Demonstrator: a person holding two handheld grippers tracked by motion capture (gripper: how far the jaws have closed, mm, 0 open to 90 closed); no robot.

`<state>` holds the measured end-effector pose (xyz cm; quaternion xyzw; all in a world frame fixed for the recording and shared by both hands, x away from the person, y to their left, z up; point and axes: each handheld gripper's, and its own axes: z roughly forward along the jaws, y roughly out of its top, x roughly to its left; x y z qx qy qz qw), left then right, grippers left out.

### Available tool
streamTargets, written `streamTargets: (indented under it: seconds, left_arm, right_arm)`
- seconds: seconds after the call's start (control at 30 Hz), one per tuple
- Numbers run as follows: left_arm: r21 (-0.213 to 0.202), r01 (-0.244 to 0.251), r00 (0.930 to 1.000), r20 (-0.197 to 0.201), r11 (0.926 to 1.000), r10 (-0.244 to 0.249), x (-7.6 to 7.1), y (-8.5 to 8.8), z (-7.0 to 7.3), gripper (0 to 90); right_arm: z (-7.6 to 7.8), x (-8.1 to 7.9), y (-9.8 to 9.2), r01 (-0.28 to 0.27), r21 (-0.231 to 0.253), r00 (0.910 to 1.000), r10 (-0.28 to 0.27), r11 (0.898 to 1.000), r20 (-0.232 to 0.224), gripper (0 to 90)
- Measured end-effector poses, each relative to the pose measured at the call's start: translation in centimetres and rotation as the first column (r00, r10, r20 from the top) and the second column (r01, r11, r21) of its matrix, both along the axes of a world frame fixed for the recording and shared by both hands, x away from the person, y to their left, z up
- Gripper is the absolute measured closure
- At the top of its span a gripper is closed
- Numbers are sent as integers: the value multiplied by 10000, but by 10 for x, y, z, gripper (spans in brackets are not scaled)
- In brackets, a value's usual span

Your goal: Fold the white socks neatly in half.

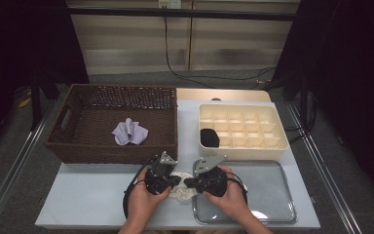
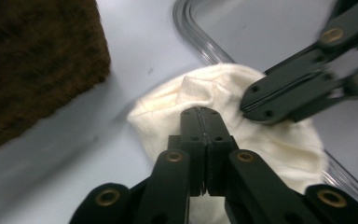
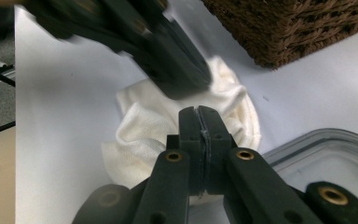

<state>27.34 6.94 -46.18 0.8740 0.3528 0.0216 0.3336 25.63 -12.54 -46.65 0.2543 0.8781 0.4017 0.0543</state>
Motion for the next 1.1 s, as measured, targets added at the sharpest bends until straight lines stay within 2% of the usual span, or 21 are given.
streamTargets:
  seconds: [0.03, 0.1, 0.2, 0.3, 0.33, 0.37, 0.47, 0.5, 0.57, 0.6, 0.63, 0.73, 0.87, 0.97, 1.1]
  left_arm:
    - [-121, -75, 10000, -27, 9999, 75, 0, 0, -1, 900]
    - [-49, -87, 10000, 16, 10000, 87, -1, 0, 4, 893]
    - [-303, -22, 9999, -120, 9995, 18, -6, 3, 14, 860]
    - [-144, 227, 9994, -266, 9996, -231, -12, 6, 20, 870]
    - [-144, 227, 9994, -266, 9996, -231, -12, 6, 20, 870]
    - [-83, 407, 9972, -623, 9991, -411, -15, 4, 16, 871]
    - [100, 467, 9961, -756, 9989, -458, -15, 2, 4, 873]
    - [47, 480, 9966, -668, 9988, -475, -15, 2, 3, 889]
    - [324, 623, 9965, -573, 9975, -604, -17, 0, 6, 899]
    - [315, 600, 9968, -550, 9977, -582, -18, -1, 7, 899]
    - [137, 593, 9966, -572, 9981, -585, -18, -1, 9, 899]
    - [68, 610, 9965, -584, 9981, -605, -20, 0, 11, 900]
    - [263, 719, 9960, -553, 9971, -704, -22, 0, 11, 900]
    - [336, 702, 9951, -718, 9970, -677, -24, -1, 9, 900]
    - [313, 686, 9947, -785, 9971, -660, -23, -1, 6, 900]
  right_arm:
    - [0, 0, -1, -35, 47, 10000, 35, 10000, 20, 893]
    - [0, 1, -2, -8, 39, 10000, 8, 10000, -56, 894]
    - [-1, 1, -2, 24, 92, 10000, -23, 10000, -67, 894]
    - [-2, 2, -4, 74, 229, 9999, -71, 9997, -92, 894]
    - [-2, 2, -4, 121, 185, 9999, -119, 9998, -91, 894]
    - [-2, 2, -4, 130, 168, 9999, -128, 9998, -110, 894]
    - [-2, 2, -3, 146, 108, 9999, -146, 9998, -63, 894]
    - [-2, 2, -3, 122, 81, 9999, -122, 9999, -27, 894]
    - [-2, 2, -4, 161, 104, 9999, -161, 9998, -47, 894]
    - [-2, 2, -4, 154, 177, 9998, -153, 9997, -91, 894]
    - [-3, 2, -5, 126, 205, 9999, -124, 9997, -90, 894]
    - [-3, 3, -5, 104, 205, 9999, -103, 9997, -57, 894]
    - [-3, 2, -5, 152, 232, 9998, -150, 9996, -92, 895]
    - [-4, 2, -5, 131, 275, 9999, -130, 9995, -57, 895]
    - [-4, 1, -5, 191, 252, 9998, -190, 9995, -59, 895]
